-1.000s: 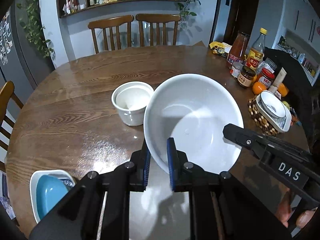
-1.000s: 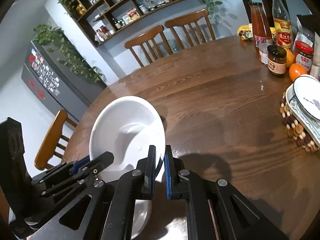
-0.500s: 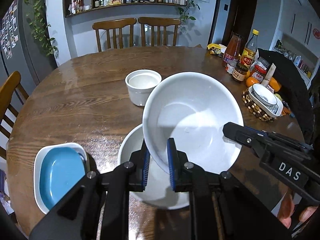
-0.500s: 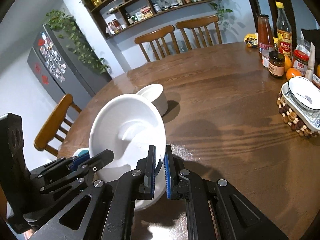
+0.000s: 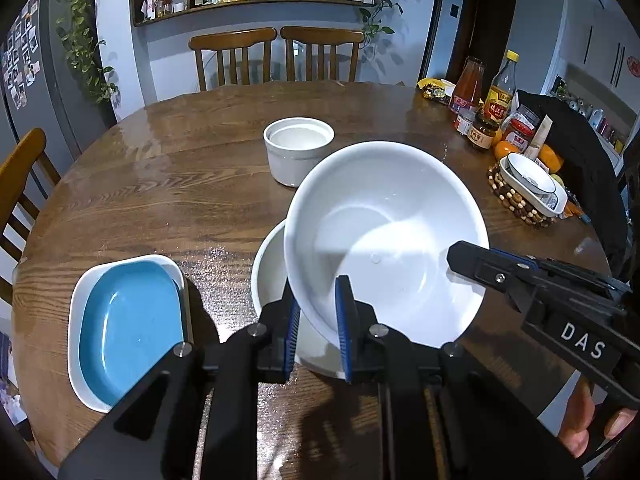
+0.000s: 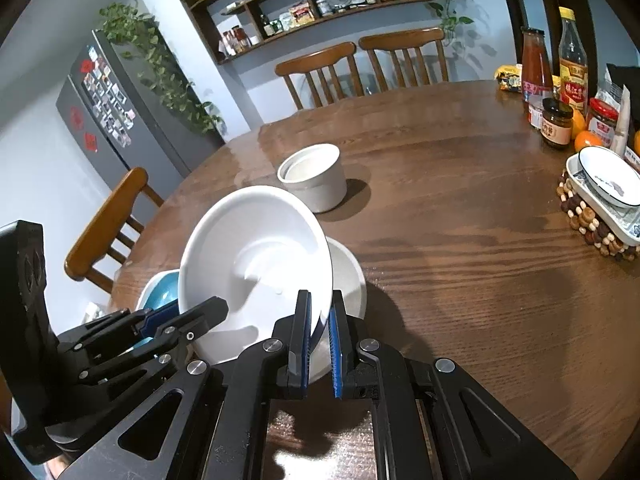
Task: Organize plates and bowls
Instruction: 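Carry the smaller white bowl with both tools and lower it into the large white bowl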
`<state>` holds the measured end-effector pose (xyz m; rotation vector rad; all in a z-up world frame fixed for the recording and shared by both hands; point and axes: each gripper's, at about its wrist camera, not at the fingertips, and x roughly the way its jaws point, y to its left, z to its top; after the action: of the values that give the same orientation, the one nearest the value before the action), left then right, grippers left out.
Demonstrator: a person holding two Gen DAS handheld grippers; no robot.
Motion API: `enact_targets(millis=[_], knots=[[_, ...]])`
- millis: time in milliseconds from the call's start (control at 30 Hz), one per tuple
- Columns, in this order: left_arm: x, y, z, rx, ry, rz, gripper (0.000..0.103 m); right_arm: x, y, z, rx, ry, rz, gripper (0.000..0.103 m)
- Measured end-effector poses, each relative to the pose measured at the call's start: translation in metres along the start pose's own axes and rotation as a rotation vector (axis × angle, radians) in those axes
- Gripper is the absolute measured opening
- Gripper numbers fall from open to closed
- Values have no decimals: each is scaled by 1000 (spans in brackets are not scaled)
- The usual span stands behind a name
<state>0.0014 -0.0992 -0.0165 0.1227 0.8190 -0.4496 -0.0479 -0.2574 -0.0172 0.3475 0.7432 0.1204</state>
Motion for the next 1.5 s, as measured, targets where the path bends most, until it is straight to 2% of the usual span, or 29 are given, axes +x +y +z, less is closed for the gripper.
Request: enact_targets(millis=[433, 833, 1500], knots=[[10, 6, 1, -4, 34, -6, 16, 9, 6, -2, -10, 25, -14, 10], [29, 13, 0, -4, 116, 1, 16, 30, 7, -1, -32, 102, -36, 11], [38, 1, -1, 62, 131, 52, 17, 45, 6, -1, -53, 158, -81, 11]])
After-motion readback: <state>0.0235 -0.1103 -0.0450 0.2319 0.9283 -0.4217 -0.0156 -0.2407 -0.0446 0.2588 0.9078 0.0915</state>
